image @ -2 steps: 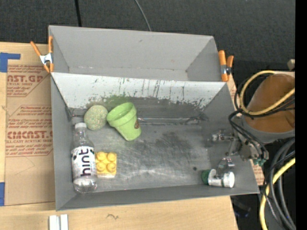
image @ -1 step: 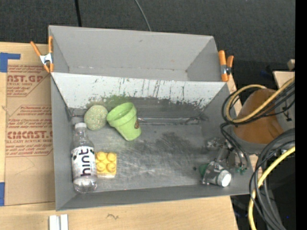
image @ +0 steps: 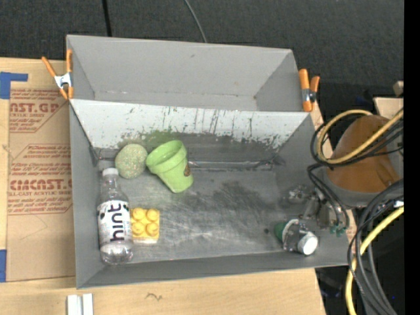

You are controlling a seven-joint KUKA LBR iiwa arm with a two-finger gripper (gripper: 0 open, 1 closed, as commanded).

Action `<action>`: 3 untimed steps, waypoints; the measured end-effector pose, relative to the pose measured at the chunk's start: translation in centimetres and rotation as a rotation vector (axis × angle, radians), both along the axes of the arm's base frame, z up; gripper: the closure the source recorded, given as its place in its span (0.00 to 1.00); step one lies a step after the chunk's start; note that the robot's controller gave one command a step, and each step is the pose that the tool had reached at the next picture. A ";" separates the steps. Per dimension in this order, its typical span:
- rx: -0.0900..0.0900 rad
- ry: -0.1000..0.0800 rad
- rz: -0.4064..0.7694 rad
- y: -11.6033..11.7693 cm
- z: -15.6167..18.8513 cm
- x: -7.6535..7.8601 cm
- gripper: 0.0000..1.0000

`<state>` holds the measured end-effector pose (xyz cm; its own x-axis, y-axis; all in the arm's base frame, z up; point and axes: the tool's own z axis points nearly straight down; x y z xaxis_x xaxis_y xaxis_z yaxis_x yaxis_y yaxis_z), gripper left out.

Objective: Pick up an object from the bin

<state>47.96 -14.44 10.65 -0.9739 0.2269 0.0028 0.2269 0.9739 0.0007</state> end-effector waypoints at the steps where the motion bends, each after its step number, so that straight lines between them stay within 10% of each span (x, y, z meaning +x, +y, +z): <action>1: -0.001 -0.005 -0.032 0.1 3.1 0.3 0.00; 2: 0.004 -0.002 -0.232 -0.2 -3.8 0.7 0.00; 3: 0.007 -0.004 -0.150 -0.5 -3.4 0.8 1.00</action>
Offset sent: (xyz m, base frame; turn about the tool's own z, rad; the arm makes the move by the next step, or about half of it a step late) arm 0.0057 -0.0054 -0.0365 0.2352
